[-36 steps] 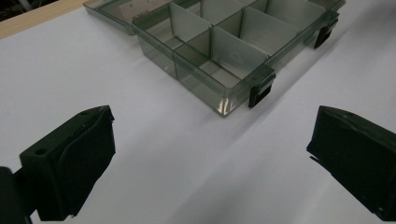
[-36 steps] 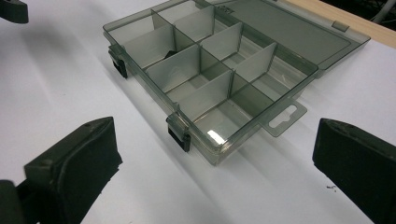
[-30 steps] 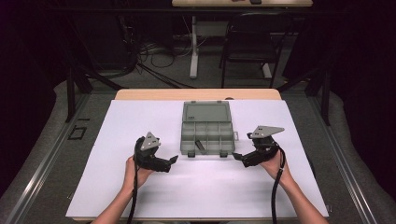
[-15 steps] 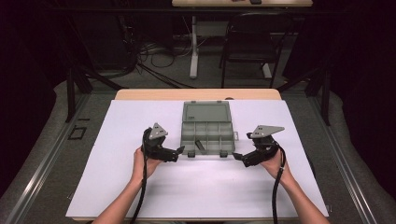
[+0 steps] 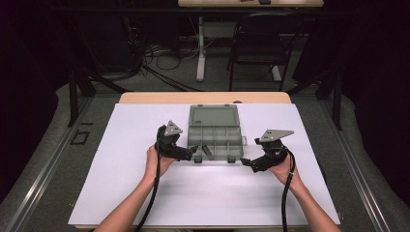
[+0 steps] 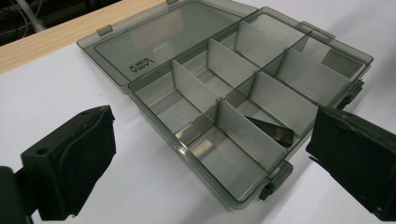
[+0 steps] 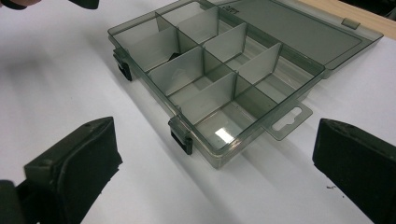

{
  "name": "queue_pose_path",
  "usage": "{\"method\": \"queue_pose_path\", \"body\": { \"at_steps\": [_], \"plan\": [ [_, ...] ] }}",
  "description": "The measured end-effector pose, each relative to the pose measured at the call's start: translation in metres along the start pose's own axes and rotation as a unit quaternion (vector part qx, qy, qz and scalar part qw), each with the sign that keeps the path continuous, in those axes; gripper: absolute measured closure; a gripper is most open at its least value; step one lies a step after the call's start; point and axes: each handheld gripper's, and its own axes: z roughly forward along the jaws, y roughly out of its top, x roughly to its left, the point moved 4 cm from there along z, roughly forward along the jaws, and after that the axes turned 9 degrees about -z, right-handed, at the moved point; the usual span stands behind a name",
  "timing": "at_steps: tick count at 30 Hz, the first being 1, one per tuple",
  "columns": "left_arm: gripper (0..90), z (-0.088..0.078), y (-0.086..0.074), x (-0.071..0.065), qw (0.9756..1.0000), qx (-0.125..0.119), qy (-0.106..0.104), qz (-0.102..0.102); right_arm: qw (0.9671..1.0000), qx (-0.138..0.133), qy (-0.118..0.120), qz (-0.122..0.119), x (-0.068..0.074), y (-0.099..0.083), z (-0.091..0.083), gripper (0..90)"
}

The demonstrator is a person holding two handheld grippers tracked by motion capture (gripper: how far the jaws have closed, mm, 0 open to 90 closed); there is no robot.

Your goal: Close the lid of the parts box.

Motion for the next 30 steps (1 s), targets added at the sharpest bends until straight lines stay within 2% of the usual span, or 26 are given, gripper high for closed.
{"method": "queue_pose_path", "body": {
  "at_steps": [10,14,22,24,30],
  "plan": [
    [4.3,0.022,0.006,-0.008,0.9997,0.024,0.003,0.008,1.0000,-0.003,0.000,0.003,-0.001,0.005,0.004,0.0],
    [5.3,0.032,0.005,-0.009,0.9991,0.041,0.005,0.011,1.0000,0.003,0.004,0.000,-0.003,0.005,0.010,0.0],
    [7.6,0.042,0.007,-0.012,0.9987,0.048,0.004,0.018,1.0000,0.005,-0.006,-0.006,-0.003,0.004,0.006,0.0],
    [10.5,0.045,0.009,-0.013,0.9984,0.052,0.005,0.023,0.9999,0.005,-0.007,-0.006,-0.004,0.003,0.006,0.0],
    [17.9,0.051,0.010,-0.013,0.9982,0.056,0.012,0.020,0.9999,0.005,-0.011,-0.003,-0.005,0.002,0.004,0.0]
  ]
}}
